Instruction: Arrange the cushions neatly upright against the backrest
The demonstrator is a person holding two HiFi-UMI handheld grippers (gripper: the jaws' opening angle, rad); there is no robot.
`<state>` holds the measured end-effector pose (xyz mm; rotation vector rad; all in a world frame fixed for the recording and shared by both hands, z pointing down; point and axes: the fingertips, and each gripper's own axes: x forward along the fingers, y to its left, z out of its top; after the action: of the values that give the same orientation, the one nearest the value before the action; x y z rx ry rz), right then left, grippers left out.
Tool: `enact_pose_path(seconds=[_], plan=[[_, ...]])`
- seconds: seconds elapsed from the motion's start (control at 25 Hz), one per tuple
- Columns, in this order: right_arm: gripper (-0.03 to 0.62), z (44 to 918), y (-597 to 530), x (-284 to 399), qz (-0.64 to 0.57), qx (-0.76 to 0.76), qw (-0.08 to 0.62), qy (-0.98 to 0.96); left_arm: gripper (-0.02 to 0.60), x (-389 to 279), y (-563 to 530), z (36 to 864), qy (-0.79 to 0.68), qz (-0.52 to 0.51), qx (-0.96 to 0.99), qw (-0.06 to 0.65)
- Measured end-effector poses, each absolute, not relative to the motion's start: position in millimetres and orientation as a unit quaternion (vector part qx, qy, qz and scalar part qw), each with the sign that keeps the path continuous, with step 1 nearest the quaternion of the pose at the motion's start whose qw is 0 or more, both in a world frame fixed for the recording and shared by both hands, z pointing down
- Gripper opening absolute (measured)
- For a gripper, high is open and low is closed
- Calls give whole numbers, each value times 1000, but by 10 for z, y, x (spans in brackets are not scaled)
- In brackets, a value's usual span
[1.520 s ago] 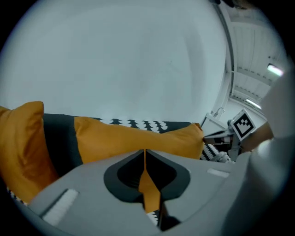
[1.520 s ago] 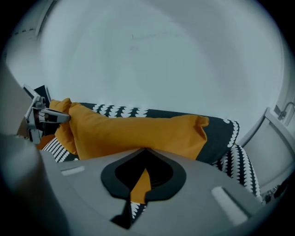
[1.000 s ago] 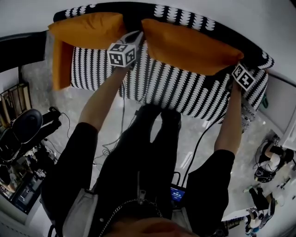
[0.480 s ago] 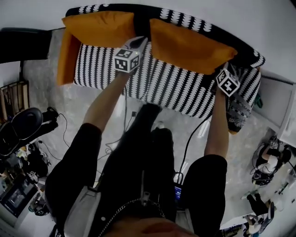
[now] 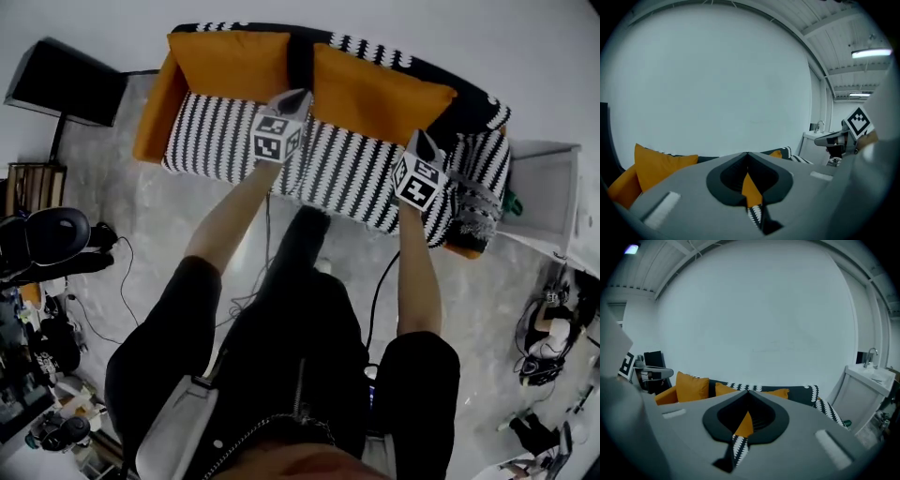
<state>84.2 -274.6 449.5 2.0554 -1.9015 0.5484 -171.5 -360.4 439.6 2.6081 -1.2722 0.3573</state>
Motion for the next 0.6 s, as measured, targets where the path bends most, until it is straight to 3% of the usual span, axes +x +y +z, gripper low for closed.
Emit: enact_pose_path(seconds=[0.32, 0.6], plan=[[3, 3771, -1629, 656, 193, 703, 136, -670, 11, -1634, -2271, 3733, -414, 119, 898, 87], [3, 3661, -905, 114, 186, 689, 111, -692, 11, -1745, -1661, 3512, -430, 94, 892, 102]])
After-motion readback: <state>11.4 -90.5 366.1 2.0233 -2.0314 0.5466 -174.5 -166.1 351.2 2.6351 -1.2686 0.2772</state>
